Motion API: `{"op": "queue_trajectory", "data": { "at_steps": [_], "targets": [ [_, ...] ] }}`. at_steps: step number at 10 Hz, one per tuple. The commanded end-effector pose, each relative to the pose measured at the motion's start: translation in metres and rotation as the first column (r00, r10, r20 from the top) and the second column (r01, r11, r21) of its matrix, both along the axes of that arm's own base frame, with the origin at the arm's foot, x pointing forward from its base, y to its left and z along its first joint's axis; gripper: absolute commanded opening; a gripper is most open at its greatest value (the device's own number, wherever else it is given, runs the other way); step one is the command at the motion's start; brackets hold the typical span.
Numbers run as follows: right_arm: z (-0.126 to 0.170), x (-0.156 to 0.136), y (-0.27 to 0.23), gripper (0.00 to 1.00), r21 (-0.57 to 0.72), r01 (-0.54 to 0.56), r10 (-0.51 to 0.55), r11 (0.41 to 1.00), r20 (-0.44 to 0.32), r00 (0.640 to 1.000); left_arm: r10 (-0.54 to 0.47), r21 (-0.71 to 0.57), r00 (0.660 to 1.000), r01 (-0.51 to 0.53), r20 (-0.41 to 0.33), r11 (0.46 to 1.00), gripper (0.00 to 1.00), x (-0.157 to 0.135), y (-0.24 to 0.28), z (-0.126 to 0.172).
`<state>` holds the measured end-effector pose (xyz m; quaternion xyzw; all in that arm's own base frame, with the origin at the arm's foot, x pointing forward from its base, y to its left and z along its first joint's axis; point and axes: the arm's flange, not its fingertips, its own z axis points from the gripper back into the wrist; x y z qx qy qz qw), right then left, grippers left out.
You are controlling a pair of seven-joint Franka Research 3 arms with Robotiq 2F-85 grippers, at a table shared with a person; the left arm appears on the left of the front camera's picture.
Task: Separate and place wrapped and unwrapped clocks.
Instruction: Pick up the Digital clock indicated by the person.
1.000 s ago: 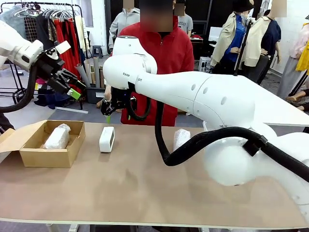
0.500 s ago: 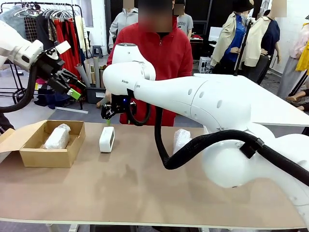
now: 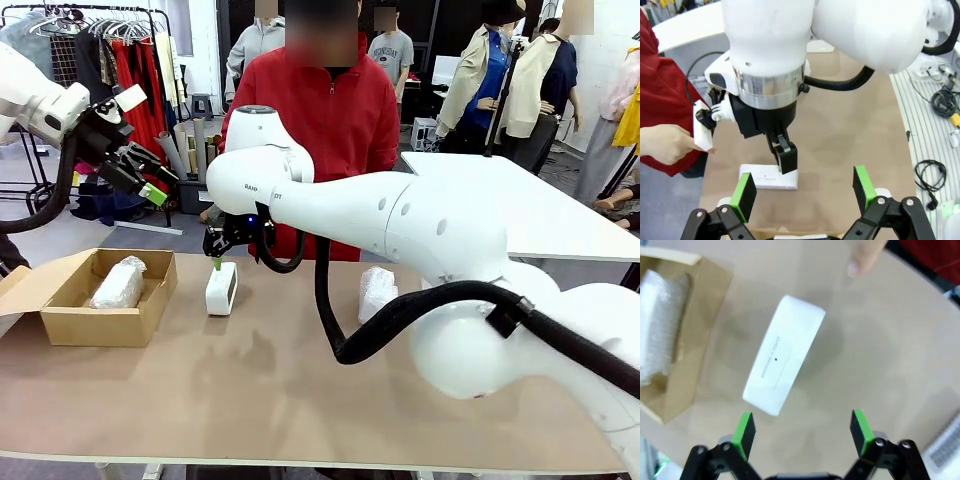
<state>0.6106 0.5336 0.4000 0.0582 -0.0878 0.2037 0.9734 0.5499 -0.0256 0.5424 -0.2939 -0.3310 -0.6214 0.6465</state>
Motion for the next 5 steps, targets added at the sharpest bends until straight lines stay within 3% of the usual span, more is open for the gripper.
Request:
{"op": "queue_trajectory", "data": {
  "at_steps": [1, 5],
  "targets": [
    [0.009, 0.069, 0.068, 1.0, 0.001, 0.018, -0.018, 1.0, 0.01, 1.0, -0.002, -0.003, 1.0, 0.002, -0.005, 1.0, 1.0, -0.001, 0.001, 0.001],
    [-0.007, 0.074, 0.093, 1.0, 0.042, -0.015, 0.015, 0.999, 0.017, 1.0, -0.002, -0.003, 1.0, 0.002, -0.005, 1.0, 1.0, -0.001, 0.001, 0.001]
  ]
}}
